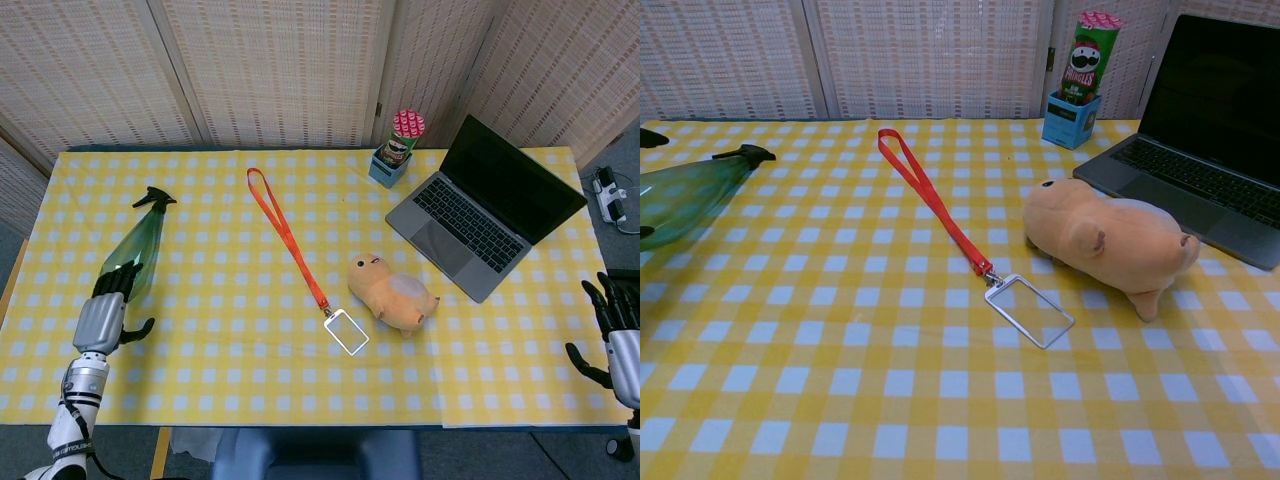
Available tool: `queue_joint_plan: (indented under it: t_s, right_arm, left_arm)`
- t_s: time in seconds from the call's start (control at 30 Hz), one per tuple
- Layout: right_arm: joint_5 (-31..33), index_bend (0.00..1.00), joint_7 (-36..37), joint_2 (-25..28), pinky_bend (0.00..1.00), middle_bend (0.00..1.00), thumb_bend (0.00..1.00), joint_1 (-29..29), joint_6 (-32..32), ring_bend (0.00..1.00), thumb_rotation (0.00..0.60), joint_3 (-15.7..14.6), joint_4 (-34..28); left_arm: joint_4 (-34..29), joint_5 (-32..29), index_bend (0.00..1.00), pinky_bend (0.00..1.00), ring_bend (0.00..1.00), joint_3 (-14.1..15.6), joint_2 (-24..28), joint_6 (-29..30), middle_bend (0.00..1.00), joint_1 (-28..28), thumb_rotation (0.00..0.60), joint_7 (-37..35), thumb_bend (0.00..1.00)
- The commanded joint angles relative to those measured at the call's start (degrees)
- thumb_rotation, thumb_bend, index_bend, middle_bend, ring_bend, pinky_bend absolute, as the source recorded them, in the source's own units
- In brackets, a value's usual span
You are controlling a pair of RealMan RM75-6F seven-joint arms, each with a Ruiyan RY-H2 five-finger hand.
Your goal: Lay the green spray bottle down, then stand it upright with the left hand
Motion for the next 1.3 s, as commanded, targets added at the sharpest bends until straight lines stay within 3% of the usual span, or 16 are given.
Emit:
queue_joint_plan:
  t_s: [0.03, 0.33, 0.47, 0.97, 1.3]
  right_arm:
    - [-0.26, 0.0, 0.32, 0.19, 0.0, 0.0, 0.33, 0.1, -0.25, 0.0, 0.6, -0.12, 0.09]
    - [-0.08, 0.0, 1.07, 0.5, 0.0, 0.0, 0.33, 0.16, -0.55, 0.0, 0.6, -0.05, 0.3]
    - [0.6, 0.0, 1.1, 0.43, 0.0, 0.0, 0.33, 0.5, -1.33, 0.0, 0.6, 0.19, 0.38]
    - [1.46, 0.0, 1.45, 0.7, 0.0, 0.0, 0.33, 0.77, -2.05, 0.0, 0.6, 0.5, 0.3]
    - [1.44, 0.0, 1.12, 0.62, 0.0, 0.0, 0.33, 0.95, -2.49, 0.0, 0.6, 0.38, 0.2]
  left_arm:
    - [-0.31, -1.77, 0.0, 0.05, 0.06, -0.5, -1.26, 0.28, 0.07, -1.76, 0.6, 2.07, 0.3]
    - [12.59, -5.43, 0.0, 0.0, 0.0, -3.35, -11.92, 6.22, 0.01, -6.91, 0.6, 9.93, 0.19]
    - [18.81, -8.81, 0.0, 0.0, 0.0, -4.91, -15.35, 5.18, 0.0, -9.2, 0.6, 11.85, 0.17]
    - [28.06, -18.68, 0.0, 0.0, 0.0, -7.25, -18.68, 0.39, 0.0, -13.09, 0.6, 15.48, 0.16]
    - [30.86, -23.71, 0.0, 0.0, 0.01, -7.78, -19.33, -0.24, 0.0, -14.34, 0.6, 18.63, 0.17]
